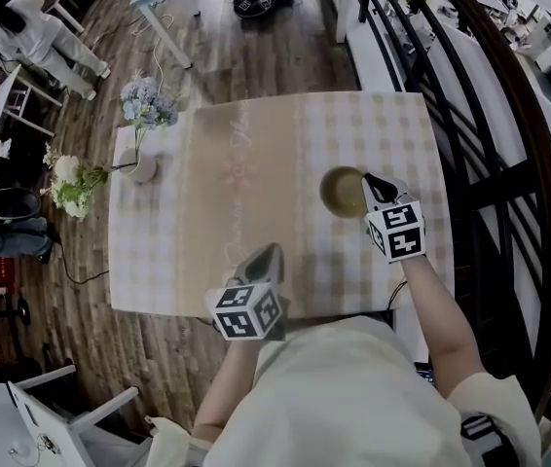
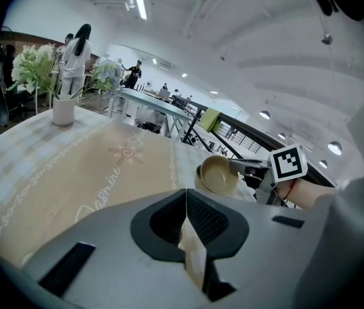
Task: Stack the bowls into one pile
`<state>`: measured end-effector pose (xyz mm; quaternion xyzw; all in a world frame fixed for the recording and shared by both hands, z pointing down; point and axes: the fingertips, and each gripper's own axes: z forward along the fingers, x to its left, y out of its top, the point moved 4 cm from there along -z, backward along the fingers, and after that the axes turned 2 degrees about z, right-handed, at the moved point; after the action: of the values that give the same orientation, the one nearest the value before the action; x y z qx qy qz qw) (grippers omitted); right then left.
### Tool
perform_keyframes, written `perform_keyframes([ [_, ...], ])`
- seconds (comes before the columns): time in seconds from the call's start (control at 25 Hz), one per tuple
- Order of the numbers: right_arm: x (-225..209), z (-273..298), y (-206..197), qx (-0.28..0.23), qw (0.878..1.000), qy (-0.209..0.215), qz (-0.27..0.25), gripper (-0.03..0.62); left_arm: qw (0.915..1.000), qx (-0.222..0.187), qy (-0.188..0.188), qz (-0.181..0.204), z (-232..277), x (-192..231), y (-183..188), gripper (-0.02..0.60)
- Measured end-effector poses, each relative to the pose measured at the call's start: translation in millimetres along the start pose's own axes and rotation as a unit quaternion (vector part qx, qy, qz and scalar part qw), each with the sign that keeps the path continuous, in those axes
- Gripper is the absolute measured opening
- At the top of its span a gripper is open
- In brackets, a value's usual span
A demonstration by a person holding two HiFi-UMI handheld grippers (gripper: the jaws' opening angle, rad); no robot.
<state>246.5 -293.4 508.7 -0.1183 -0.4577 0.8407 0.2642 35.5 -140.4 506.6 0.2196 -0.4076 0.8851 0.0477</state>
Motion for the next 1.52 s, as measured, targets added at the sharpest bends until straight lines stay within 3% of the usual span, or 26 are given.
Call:
perform_keyframes([
  [0.44,-5,10,-13,0.028,1.0,0.001,0.0,0.008,1.0,-0.003,0.007,-0.004,2,-5,1,0.006],
  [0.8,9,-7,-10,0.014,1.0,-0.016,0.014,0.008,0.9999,-0.013,-0.007,0.003,-8,-2,3,0.006],
  [1.52,156,-103,-21,-0.039,0.997,0.022,0.057,0.008,0.9976,-0.059,-0.02,0.03,-109,35,-17,0.005],
])
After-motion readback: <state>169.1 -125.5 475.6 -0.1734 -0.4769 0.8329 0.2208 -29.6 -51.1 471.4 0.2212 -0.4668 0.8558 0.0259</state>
